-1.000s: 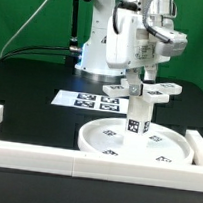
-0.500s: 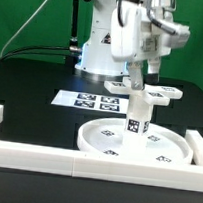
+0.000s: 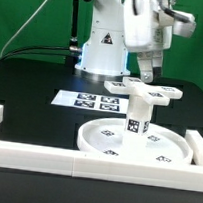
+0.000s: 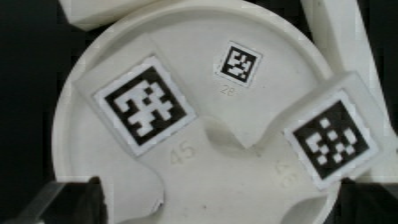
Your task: Assemble round table
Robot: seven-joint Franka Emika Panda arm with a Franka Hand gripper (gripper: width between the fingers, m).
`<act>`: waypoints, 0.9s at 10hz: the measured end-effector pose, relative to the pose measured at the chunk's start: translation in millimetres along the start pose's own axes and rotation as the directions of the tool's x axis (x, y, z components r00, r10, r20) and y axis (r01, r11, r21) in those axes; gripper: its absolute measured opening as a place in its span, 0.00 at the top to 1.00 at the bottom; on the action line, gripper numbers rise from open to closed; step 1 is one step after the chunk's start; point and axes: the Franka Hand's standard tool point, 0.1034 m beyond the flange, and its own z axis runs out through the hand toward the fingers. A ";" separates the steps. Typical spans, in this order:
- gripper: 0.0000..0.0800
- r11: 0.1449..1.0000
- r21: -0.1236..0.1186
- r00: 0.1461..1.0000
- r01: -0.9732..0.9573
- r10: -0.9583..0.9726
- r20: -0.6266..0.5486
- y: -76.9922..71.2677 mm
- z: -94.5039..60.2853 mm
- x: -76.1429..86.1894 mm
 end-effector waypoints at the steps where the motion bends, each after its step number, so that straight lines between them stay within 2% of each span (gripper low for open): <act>1: 0.19 0.987 -0.011 0.987 0.159 -0.159 0.002 -5.8 -2.2 -2.2; 2: 0.19 0.963 -0.020 0.963 0.269 -0.268 0.012 -7.1 -3.6 -5.1; 3: 0.19 0.929 -0.044 0.930 0.368 -0.367 0.026 -6.6 -4.5 -9.0; 4: 0.19 0.903 -0.056 0.904 0.427 -0.425 0.036 -7.6 -4.9 -11.5; 7: 0.19 0.790 -0.046 0.791 0.612 -0.610 0.041 -8.4 -4.5 -10.5; 8: 0.19 0.690 -0.069 0.693 0.721 -0.719 0.046 -6.5 -4.7 -9.1; 9: 0.19 0.544 -0.110 0.551 0.832 -0.833 0.054 -5.6 -5.4 -8.1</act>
Offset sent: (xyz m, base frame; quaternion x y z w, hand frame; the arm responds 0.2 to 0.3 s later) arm 0.0082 0.0079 0.0062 -0.0639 -0.0144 -0.2127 0.9749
